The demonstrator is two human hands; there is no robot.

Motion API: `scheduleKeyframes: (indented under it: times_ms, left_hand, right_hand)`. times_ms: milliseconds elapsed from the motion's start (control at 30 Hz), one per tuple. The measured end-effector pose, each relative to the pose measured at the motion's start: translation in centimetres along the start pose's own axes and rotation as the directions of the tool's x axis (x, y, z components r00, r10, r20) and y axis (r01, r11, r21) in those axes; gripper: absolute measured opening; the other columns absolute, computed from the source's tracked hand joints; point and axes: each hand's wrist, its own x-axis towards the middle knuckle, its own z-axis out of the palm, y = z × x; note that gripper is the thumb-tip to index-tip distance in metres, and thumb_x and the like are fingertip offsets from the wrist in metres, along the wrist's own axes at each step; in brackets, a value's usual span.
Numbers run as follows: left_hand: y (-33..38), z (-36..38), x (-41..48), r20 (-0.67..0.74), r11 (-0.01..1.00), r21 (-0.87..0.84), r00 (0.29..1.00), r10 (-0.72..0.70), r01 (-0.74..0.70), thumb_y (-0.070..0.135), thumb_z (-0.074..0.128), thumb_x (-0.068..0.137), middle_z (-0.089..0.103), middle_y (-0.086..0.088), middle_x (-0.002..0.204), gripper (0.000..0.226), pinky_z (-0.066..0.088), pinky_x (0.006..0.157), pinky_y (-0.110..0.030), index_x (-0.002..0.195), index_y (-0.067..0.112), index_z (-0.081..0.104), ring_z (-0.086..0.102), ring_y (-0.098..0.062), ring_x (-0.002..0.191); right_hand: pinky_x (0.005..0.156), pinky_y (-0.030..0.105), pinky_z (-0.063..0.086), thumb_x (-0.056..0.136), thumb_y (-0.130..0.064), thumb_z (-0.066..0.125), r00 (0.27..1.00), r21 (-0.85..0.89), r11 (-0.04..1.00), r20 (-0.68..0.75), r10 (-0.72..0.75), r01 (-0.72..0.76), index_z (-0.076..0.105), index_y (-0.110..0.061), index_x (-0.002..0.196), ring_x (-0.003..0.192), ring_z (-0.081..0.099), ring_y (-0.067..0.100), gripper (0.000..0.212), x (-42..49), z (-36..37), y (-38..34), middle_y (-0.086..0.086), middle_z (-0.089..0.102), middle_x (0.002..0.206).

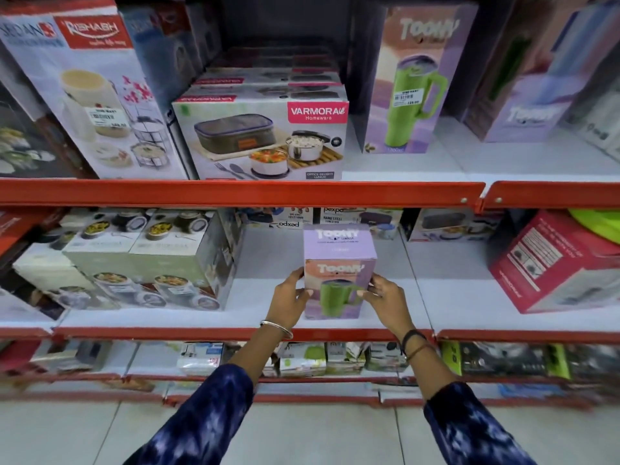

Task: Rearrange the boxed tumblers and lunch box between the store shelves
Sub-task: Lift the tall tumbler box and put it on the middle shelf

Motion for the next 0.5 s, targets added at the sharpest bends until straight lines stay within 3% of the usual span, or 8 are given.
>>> scheduleKeyframes:
  times_ms: [100, 167, 267, 400, 500]
  left_hand:
    - [0.4, -0.8, -1.7, -0.055, 0.998, -0.017, 0.997, 0.056, -0.057, 0.010, 0.061, 0.086, 0.070, -0.005, 0.106, 0.046, 0.046, 0.074, -0.012, 0.130, 0.009, 0.047, 0.068, -0.022, 0.091]
    - [1.3, -1.7, -3.1, -0.092, 0.995, -0.059, 0.993, 0.077, -0.082, 0.014, 0.062, 0.086, 0.070, 0.004, 0.097, 0.044, 0.049, 0.071, -0.009, 0.128, 0.015, 0.050, 0.069, -0.015, 0.087]
    - [3.0, -3.6, -5.0, -0.146, 0.986, -0.109, 0.983, 0.114, -0.130, 0.023, 0.064, 0.085, 0.073, 0.003, 0.101, 0.041, 0.056, 0.077, -0.026, 0.124, 0.019, 0.055, 0.070, -0.008, 0.089]
    - [7.1, -6.6, -5.9, -0.262, 0.965, -0.130, 0.947, 0.187, -0.227, 0.042, 0.064, 0.075, 0.068, 0.011, 0.105, 0.045, 0.053, 0.066, -0.015, 0.115, 0.022, 0.062, 0.068, 0.000, 0.080]
    - [9.9, -7.8, -5.7, -0.312, 0.940, -0.217, 0.931, 0.189, -0.263, 0.049, 0.062, 0.072, 0.071, 0.008, 0.102, 0.051, 0.058, 0.075, -0.029, 0.114, 0.022, 0.064, 0.068, -0.002, 0.090]
  right_hand:
    - [0.084, 0.011, 0.050, 0.081, 0.001, 0.066, 0.998, 0.011, 0.998, -0.024, -0.060, 0.060, 0.062, -0.008, 0.117, 0.088, 0.061, -0.013, 0.037, -1.5, -0.8, -0.7, 0.003, 0.065, 0.115]
    - [0.079, 0.004, 0.047, 0.081, -0.004, 0.068, 0.995, 0.046, 0.995, -0.055, -0.081, 0.084, 0.064, -0.010, 0.116, 0.092, 0.060, -0.016, 0.037, -2.9, -1.3, -1.3, 0.002, 0.067, 0.115]
    - [0.082, 0.006, 0.048, 0.078, -0.012, 0.072, 0.985, 0.109, 0.986, -0.128, -0.115, 0.129, 0.065, -0.013, 0.118, 0.102, 0.061, -0.009, 0.041, -4.9, -2.1, -2.9, -0.002, 0.065, 0.119]
    - [0.087, 0.016, 0.052, 0.078, -0.025, 0.071, 0.921, 0.113, 0.950, -0.300, -0.248, 0.292, 0.062, -0.013, 0.120, 0.100, 0.063, -0.005, 0.044, -6.1, -2.8, -6.7, 0.000, 0.063, 0.121]
    - [0.068, 0.021, 0.055, 0.080, -0.038, 0.068, 0.849, 0.066, 0.919, -0.413, -0.330, 0.389, 0.063, -0.018, 0.118, 0.080, 0.056, -0.011, 0.044, -5.7, -3.6, -9.6, -0.017, 0.069, 0.106]
